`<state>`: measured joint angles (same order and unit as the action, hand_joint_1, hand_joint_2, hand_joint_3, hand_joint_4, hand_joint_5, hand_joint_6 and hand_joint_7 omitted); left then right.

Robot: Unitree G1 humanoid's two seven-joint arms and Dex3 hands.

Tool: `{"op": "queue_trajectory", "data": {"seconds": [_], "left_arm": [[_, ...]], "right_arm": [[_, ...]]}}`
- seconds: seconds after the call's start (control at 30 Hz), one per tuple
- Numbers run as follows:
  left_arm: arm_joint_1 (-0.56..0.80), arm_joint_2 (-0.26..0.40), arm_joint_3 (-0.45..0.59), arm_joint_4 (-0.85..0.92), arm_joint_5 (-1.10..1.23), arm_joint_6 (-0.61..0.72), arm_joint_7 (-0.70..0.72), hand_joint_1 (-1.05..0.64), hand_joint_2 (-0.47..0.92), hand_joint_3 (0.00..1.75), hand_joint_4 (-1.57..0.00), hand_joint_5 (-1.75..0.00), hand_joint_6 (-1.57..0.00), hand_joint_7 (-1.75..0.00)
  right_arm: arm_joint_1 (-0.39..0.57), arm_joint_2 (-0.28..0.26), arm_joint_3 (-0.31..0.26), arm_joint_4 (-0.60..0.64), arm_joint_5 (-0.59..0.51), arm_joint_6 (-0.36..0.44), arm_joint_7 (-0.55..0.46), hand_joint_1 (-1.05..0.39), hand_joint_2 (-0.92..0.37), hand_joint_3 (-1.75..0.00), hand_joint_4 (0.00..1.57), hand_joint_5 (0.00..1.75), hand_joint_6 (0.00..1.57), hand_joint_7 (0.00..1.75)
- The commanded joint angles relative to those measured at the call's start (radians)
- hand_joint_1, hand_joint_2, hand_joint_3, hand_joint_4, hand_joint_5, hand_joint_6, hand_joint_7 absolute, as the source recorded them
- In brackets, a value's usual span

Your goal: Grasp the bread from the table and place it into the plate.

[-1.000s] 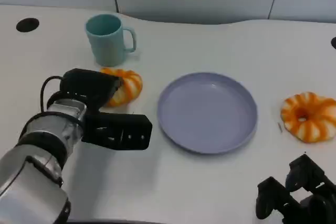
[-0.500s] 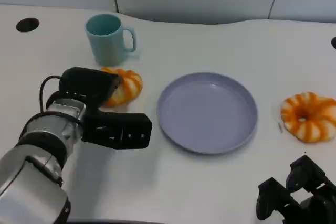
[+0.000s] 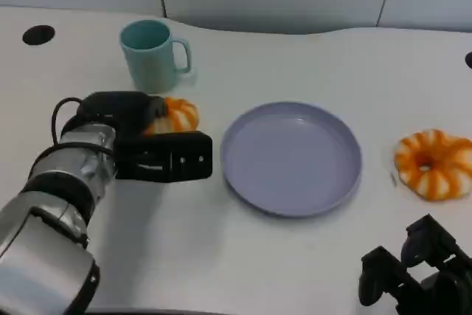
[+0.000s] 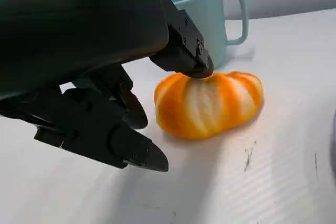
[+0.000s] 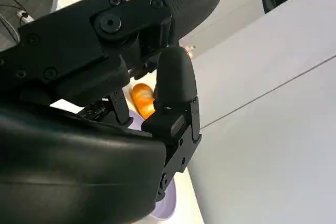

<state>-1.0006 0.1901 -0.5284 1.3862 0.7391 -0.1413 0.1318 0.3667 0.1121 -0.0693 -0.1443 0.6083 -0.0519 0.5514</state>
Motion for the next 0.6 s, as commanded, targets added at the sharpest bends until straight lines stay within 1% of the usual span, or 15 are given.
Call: {"op": "queue_trajectory", "data": {"seconds": [0.03, 0.17, 0.47, 0.5, 0.57, 0.6], "left_arm": [[-0.013, 0.016, 0.007, 0.004, -0.005, 0.006, -0.019, -0.22, 0.83, 0.01, -0.94, 0.0, -0.74, 0.0], [-0.013, 0.027, 0.009, 0.005, -0.006, 0.005, -0.05, -0.31, 0.85, 0.01, -0.87, 0.0, -0.68, 0.0], [-0.012, 0.027, 0.012, 0.004, -0.003, 0.005, -0.052, -0.32, 0.85, 0.0, -0.87, 0.0, -0.68, 0.0], [-0.007, 0.036, 0.007, 0.005, 0.003, 0.002, -0.061, -0.32, 0.85, 0.0, -0.87, 0.0, -0.68, 0.0], [-0.001, 0.047, 0.0, 0.005, 0.01, -0.003, -0.073, -0.4, 0.9, 0.02, -0.76, 0.0, -0.69, -0.01], [0.0, 0.05, -0.001, 0.005, 0.011, -0.004, -0.076, -0.41, 0.91, 0.02, -0.74, 0.0, -0.7, -0.01]], "right_arm": [[0.002, -0.003, -0.004, 0.002, 0.013, -0.007, 0.007, -0.46, -0.87, 0.0, 0.76, 1.75, 0.63, 1.75], [0.003, -0.004, 0.001, -0.008, -0.005, -0.007, -0.009, -0.47, -0.87, 0.0, 0.76, 1.75, 0.63, 1.75], [0.003, -0.004, 0.001, -0.008, -0.005, -0.007, -0.01, -0.47, -0.87, 0.0, 0.76, 1.75, 0.64, 1.75], [0.004, -0.001, 0.003, -0.012, -0.005, -0.004, -0.015, -0.47, -0.87, 0.0, 0.76, 1.75, 0.64, 1.75], [0.004, 0.002, 0.006, -0.018, -0.005, -0.001, -0.023, -0.47, -0.87, 0.0, 0.77, 1.75, 0.65, 1.75], [0.004, 0.002, 0.007, -0.019, -0.005, -0.001, -0.025, -0.47, -0.86, 0.0, 0.78, 1.75, 0.65, 1.75]]}}
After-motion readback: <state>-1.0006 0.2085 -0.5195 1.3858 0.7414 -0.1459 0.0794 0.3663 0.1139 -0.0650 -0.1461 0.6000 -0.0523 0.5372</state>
